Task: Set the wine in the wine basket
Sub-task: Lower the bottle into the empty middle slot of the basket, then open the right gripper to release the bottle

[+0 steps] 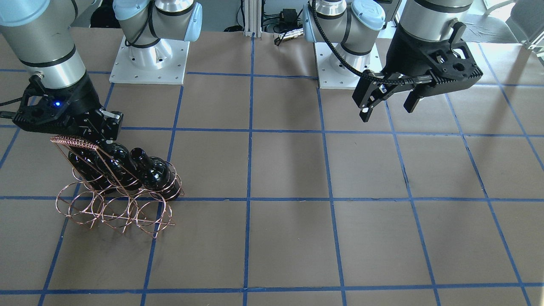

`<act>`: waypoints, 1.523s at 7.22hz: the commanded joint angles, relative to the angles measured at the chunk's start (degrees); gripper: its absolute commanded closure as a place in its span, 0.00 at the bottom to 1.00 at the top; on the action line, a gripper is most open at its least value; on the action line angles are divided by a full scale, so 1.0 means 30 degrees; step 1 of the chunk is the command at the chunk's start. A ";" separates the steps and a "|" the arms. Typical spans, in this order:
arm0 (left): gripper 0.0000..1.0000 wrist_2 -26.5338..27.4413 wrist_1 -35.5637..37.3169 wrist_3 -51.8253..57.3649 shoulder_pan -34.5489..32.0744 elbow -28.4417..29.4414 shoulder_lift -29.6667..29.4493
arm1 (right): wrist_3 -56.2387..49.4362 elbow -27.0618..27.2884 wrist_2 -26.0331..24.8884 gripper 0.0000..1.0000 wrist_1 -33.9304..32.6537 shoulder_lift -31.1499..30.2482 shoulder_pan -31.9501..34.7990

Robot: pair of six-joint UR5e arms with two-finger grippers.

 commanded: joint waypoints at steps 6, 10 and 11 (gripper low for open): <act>0.00 0.0000 0.0141 0.0000 0.0008 -0.0010 0.0030 | 0.0138 0.0557 -0.0832 0.00 -0.0048 0.0067 -0.0117; 0.00 0.0000 0.0141 0.0000 0.0008 -0.0010 0.0001 | 0.0951 -0.3356 -0.0510 0.00 0.4091 -0.0429 0.1164; 0.00 0.0000 0.0170 0.0000 0.0008 -0.0010 0.0001 | 0.3018 -0.4560 -0.0481 0.00 0.5621 -0.0460 0.2391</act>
